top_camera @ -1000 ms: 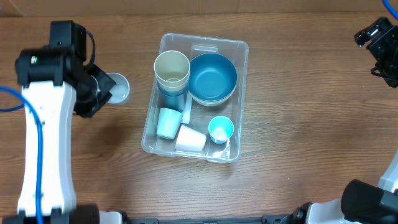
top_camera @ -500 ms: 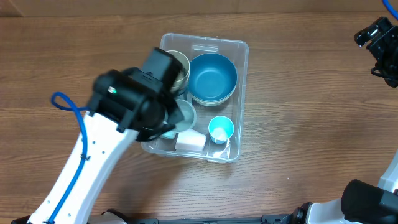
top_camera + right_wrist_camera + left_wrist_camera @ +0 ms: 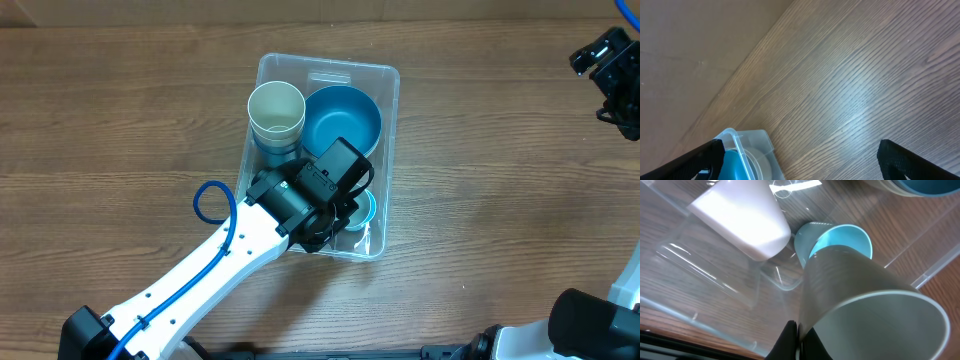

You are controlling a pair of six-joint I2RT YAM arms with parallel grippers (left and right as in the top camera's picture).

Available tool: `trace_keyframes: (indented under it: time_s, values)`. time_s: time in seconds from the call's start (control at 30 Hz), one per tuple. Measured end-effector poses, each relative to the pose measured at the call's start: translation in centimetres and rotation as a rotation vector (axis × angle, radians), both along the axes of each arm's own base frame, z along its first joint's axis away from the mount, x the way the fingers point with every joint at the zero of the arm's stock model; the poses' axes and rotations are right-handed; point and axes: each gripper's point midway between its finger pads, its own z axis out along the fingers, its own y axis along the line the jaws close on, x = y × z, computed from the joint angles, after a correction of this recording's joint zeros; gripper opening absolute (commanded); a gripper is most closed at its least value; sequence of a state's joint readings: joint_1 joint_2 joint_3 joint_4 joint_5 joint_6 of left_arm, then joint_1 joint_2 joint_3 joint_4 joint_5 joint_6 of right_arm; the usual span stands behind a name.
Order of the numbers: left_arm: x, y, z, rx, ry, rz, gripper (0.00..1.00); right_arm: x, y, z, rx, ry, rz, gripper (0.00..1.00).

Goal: Pack container
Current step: 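Grasp the white cup and lower it into the bin with the left gripper, then open the left gripper and retract the left arm to the left side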

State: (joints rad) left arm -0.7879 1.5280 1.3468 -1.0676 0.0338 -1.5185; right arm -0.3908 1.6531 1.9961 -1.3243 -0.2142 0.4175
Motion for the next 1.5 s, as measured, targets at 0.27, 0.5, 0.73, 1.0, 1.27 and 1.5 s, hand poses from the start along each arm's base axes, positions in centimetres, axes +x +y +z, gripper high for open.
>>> trace_keyframes:
  time_s: [0.27,0.5,0.73,1.0,1.27,1.5]
  values:
    - [0.6,-0.6,0.2,-0.026,-0.022,0.010,0.59,0.0,0.0,0.0,0.000,0.000,-0.001,1.00]
    - [0.8,-0.8,0.3,-0.024,-0.042,-0.035,0.59,0.0,0.0,0.0,0.000,0.000,-0.001,1.00]
    - [0.7,-0.8,0.3,-0.019,-0.048,-0.070,0.43,0.0,0.0,0.0,0.000,0.000,-0.001,1.00]
    - [-0.7,0.0,4.4,0.023,-0.026,-0.184,0.47,0.0,0.0,0.0,0.000,0.000,-0.001,1.00]
    - [-1.2,6.0,10.6,0.213,-0.091,-0.147,0.64,0.0,0.0,0.0,0.000,0.000,-0.001,1.00]
    - [1.4,15.5,12.9,0.283,-0.139,0.073,0.71,0.0,0.0,0.0,0.000,0.000,0.000,1.00]
